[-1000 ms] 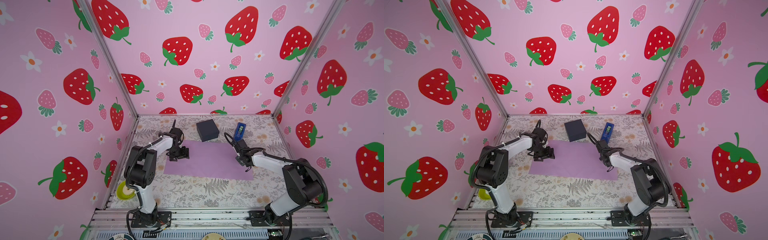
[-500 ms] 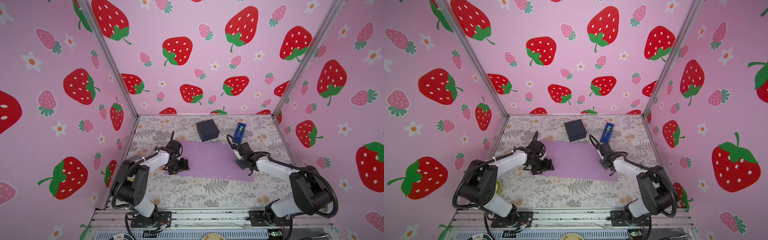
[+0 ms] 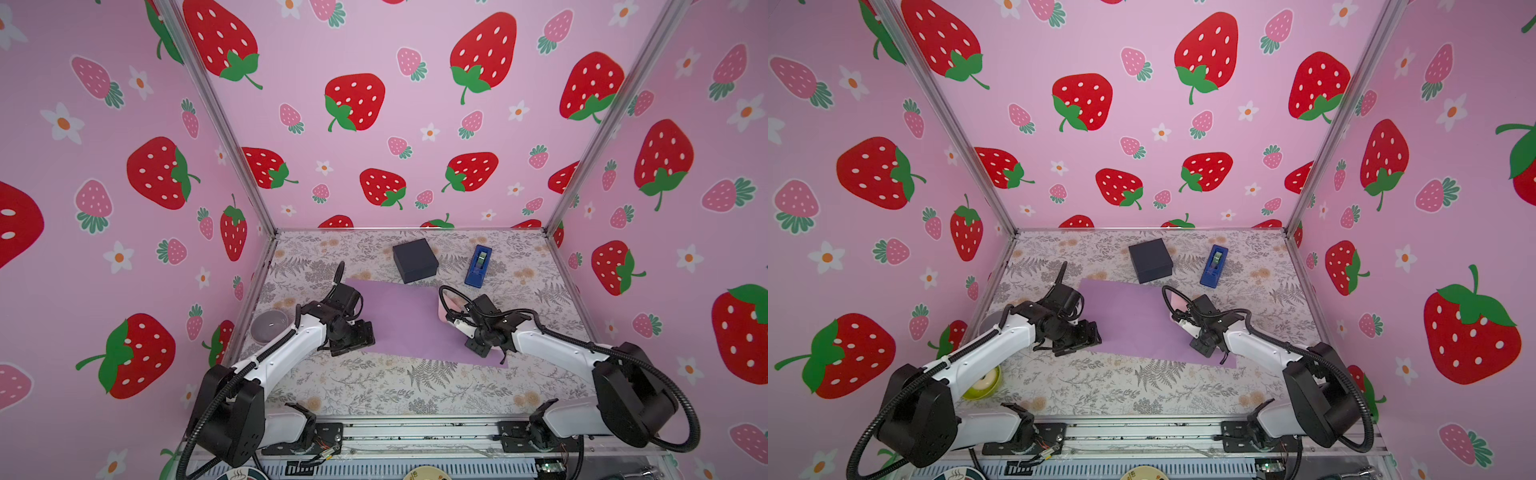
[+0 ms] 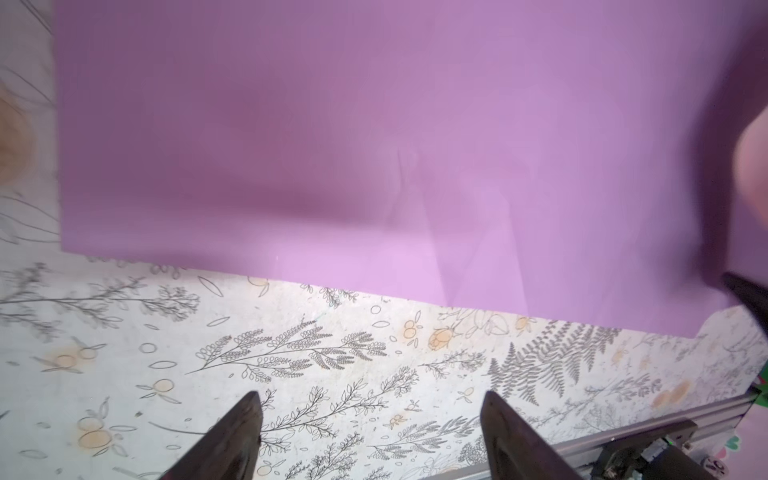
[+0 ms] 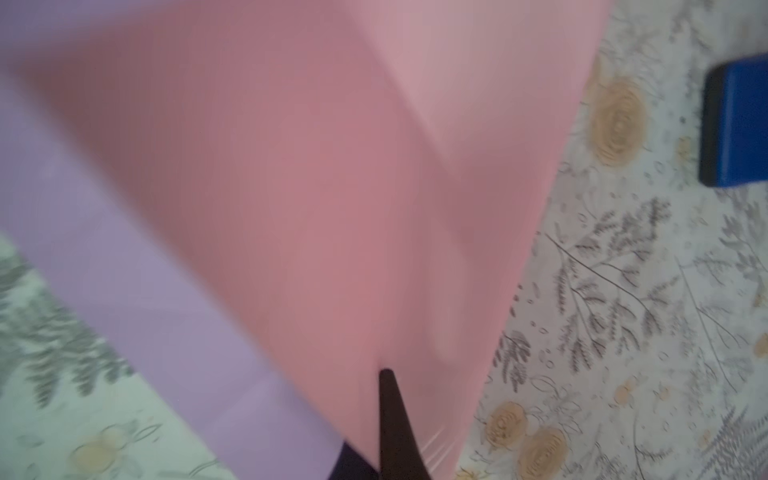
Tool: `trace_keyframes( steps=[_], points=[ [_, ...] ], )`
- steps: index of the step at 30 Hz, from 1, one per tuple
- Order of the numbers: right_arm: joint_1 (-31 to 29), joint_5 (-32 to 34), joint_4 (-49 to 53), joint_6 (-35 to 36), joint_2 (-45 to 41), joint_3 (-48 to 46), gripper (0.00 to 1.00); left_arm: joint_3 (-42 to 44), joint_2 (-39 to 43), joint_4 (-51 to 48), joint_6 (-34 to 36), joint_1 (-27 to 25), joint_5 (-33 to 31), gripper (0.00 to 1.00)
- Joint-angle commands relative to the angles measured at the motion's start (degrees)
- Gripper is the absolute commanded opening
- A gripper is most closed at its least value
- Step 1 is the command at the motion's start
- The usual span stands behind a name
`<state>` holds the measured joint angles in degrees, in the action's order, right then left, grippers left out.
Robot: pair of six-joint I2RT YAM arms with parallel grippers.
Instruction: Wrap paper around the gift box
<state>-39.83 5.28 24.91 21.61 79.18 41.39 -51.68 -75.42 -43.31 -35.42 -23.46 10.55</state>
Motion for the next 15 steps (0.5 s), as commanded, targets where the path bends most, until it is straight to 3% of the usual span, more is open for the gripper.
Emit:
trace_keyframes(
  steps=[1,7,11,13,15],
  points=[
    [-2.6,-8.9,6.3,6.6,-3.2,1.2,0.00,-6.7,-1.5,-5.7,2.1,0.1,-6.4,0.84],
    [-4.3,-20.4,16.2,13.6,-11.3,4.7,0.00,-12.1,-7.0,-6.0,4.3,0.2,-6.8,0.84],
    [2.5,-8.4,14.5,14.4,-15.7,3.6,0.00,-13.1,-9.2,-4.7,4.7,0.3,-6.7,0.84],
    [5.6,2.0,11.6,14.1,-13.2,2.4,0.00,-13.5,-10.6,-4.0,5.0,0.5,-6.4,0.84],
    [8.4,6.0,9.4,12.6,-9.2,4.6,0.00,-14.5,-12.2,-4.0,5.6,0.7,-6.1,0.84]
  ],
)
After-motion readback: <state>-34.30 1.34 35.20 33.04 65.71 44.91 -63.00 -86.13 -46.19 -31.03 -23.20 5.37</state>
